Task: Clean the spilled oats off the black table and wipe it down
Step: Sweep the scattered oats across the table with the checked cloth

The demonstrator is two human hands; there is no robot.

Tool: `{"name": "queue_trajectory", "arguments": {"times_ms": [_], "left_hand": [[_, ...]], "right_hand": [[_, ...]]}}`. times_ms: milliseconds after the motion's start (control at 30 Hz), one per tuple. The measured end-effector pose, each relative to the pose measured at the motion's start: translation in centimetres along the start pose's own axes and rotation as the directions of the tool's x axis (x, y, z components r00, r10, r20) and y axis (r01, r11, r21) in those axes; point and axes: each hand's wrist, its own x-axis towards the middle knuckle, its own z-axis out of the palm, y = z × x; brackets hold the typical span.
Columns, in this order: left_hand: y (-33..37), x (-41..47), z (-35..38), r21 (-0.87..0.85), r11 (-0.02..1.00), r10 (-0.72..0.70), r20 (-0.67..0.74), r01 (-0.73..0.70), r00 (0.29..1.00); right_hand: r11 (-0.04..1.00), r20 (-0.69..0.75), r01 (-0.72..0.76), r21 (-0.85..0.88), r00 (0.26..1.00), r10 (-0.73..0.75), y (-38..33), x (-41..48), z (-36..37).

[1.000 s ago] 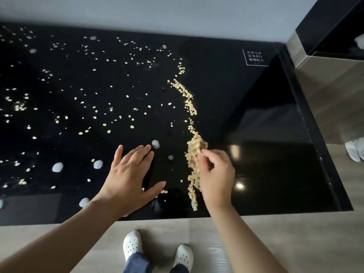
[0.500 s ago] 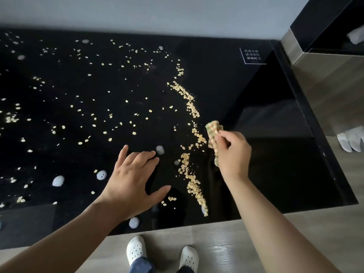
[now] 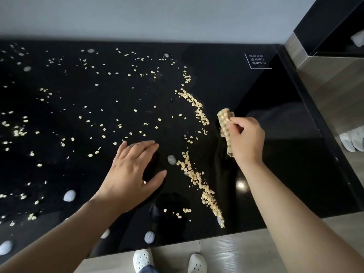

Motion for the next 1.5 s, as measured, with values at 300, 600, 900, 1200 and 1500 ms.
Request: {"name": "queue_trajectory", "arguments": {"times_ms": [300,600,900,1200,1500], "left_hand": [[-2.0,2.1,0.1,0.227,0.972,-0.098,0.133,0.066,0.986],[-1.7,1.9,0.7,0.263,0.962,-0.117,0.144,0.076,0.983],[-1.7,1.9,0.7,0.28,0.958,-0.115,0.157,0.067,0.981],[-2.0,2.1,0.7,0.257,0.965,-0.082,0.134,0.045,0.988],[-2.1,2.9,1.1,0.265,0.961,-0.098,0.063,0.077,0.993]], "right_hand": [[0.994,0.127,0.099,0.056,0.986,-0.106,-2.9,-4.6,3.9],[0.997,-0.077,-0.044,0.064,0.996,0.049,1.1,-5.9,-3.9],[0.993,-0.075,-0.016,0.12,0.997,0.025,0.9,-12.3,-0.5],[0.982,-0.062,-0.026,0.185,0.997,0.038,-1.6,-6.5,-1.7],[0.996,-0.044,-0.066,0.052,0.997,0.068,-1.5,3.9,3.6]]}}
